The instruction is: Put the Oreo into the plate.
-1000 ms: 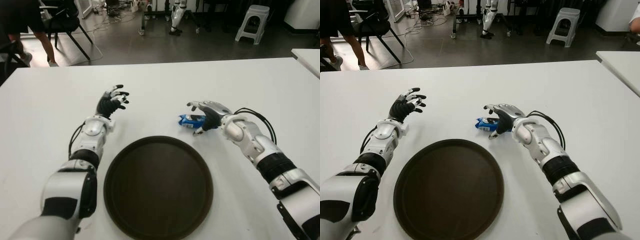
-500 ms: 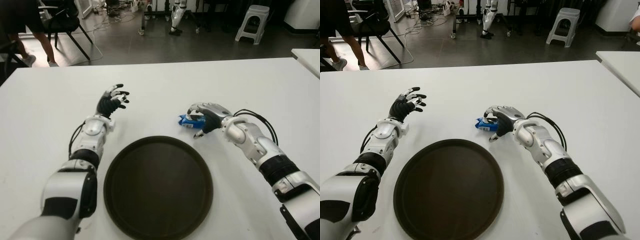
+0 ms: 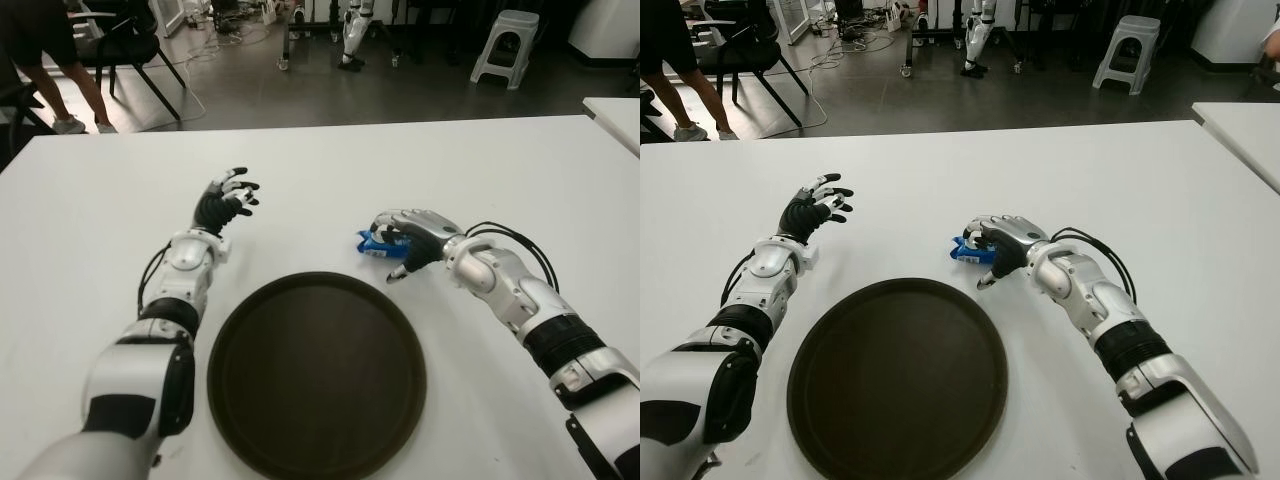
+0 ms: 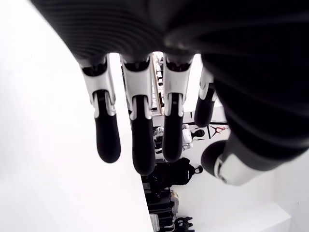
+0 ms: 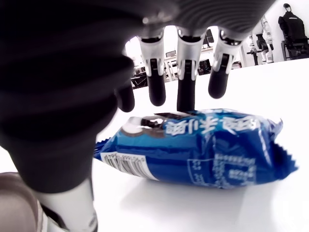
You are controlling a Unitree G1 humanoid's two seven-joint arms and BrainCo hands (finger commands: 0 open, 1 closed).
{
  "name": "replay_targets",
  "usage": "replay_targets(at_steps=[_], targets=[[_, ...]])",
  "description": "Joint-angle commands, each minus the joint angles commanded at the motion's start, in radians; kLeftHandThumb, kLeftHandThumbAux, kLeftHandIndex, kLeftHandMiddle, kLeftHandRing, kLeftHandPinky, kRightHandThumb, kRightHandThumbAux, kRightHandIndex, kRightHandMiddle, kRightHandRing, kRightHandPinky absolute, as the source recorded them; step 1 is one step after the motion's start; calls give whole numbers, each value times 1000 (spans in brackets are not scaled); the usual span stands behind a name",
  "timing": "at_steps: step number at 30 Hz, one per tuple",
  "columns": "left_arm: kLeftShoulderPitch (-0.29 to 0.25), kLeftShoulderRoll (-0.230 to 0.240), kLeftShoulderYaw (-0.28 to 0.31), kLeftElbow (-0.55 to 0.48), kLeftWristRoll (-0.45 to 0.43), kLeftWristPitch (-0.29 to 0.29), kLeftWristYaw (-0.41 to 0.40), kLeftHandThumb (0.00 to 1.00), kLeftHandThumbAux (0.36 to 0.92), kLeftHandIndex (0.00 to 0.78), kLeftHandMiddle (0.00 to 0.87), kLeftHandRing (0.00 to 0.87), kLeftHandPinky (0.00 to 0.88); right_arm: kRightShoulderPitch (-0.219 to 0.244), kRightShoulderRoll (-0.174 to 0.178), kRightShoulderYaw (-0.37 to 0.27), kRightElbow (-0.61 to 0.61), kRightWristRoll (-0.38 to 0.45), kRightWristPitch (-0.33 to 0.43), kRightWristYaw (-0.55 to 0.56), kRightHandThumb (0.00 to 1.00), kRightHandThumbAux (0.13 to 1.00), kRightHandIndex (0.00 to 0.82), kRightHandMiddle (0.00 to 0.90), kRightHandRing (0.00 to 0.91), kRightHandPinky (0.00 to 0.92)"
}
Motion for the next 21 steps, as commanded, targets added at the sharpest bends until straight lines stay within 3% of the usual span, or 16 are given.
replay_targets(at_steps=[9,21], targets=[[2,-1,-1,-1,-1,-9,-2,193,663,185,339,410,434,-3,-8,13,-10,-27,1,4,0,830,201,200,198,186],[2,0,-1,-1,-1,-5,-5,174,660,180,322,400,438,-2,-8,18,-5,-48,-10,-11,0,834,182,186,186,167]])
